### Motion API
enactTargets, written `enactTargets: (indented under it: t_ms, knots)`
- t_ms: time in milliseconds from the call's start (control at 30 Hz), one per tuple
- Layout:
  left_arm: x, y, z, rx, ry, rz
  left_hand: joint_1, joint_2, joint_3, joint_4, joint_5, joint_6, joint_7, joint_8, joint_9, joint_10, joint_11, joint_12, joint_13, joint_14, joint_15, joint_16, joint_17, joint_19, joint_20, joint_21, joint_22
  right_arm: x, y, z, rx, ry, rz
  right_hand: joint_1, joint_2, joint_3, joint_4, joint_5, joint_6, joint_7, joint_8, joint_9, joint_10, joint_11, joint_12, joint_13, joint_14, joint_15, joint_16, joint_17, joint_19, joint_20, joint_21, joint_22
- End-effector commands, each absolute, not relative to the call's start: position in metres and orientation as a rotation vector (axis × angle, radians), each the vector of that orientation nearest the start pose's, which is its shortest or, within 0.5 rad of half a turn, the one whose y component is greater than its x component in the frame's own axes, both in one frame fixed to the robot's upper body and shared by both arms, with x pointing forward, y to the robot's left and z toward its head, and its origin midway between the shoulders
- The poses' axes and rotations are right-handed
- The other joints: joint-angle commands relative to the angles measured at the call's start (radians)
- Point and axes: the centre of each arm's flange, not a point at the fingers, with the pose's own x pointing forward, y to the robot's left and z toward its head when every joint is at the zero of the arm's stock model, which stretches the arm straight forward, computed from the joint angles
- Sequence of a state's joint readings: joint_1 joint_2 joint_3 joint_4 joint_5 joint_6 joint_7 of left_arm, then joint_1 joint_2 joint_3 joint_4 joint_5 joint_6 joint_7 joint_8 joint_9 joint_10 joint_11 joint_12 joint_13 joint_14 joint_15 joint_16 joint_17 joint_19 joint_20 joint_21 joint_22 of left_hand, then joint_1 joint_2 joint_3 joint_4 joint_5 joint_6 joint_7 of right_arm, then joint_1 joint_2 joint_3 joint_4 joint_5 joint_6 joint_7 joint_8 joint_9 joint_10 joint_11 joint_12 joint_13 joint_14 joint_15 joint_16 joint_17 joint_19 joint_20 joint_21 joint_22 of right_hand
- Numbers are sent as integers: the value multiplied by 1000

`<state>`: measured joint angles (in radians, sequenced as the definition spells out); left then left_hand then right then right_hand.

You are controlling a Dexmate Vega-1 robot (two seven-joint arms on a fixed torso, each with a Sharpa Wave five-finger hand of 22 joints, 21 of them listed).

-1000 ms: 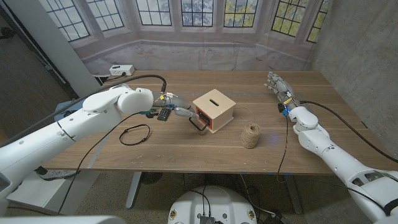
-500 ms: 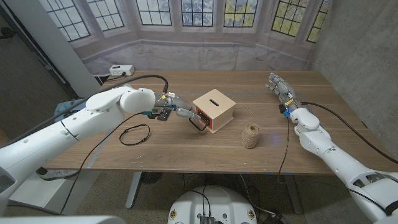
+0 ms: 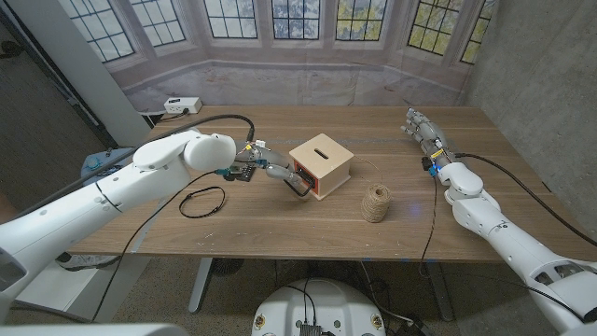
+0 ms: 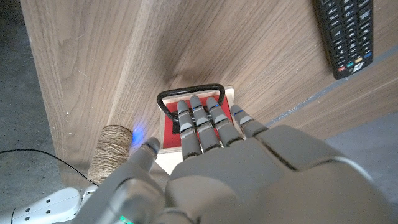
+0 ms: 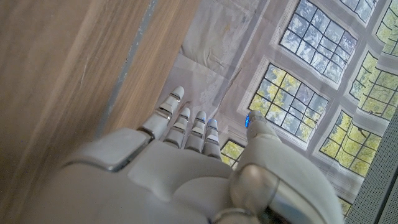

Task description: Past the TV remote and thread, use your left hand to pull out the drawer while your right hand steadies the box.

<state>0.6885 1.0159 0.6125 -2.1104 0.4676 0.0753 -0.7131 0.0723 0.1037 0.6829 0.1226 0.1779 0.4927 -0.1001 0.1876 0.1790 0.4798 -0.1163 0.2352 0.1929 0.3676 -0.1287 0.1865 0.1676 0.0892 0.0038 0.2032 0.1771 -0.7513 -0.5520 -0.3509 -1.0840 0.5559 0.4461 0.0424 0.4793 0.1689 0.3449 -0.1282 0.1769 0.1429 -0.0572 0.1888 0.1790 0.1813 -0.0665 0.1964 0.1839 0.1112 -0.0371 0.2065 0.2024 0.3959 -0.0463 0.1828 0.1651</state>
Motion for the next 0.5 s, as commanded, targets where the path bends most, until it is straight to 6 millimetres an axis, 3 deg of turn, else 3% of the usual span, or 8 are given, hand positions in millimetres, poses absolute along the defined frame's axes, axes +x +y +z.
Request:
enactTargets:
  t_ms: [33, 500]
  knots:
    - [522, 170, 19, 1811, -397, -629, -7, 0, 0, -5, 5, -5, 1, -1, 3, -8, -1, -3, 4, -7, 1, -1, 1, -1, 7, -2, 0, 654, -364, -7, -124, -683, 75, 11, -1, 2, 1, 0, 2, -2, 0, 5, -2, 0, -1, 5, -2, -41, 4, 2, 6, -17, 8, 5]
    - [530, 164, 15, 1801, -390, -653, -12, -2, 0, -3, 5, -10, 1, -2, 3, -9, 0, -7, 4, -1, 7, -1, 1, -4, 7, -3, 0, 637, -350, -5, -185, -691, 127, 11, -1, 2, 1, 0, 0, -1, 0, 5, -2, 2, -1, 5, -4, -40, 4, 2, 5, -17, 8, 5]
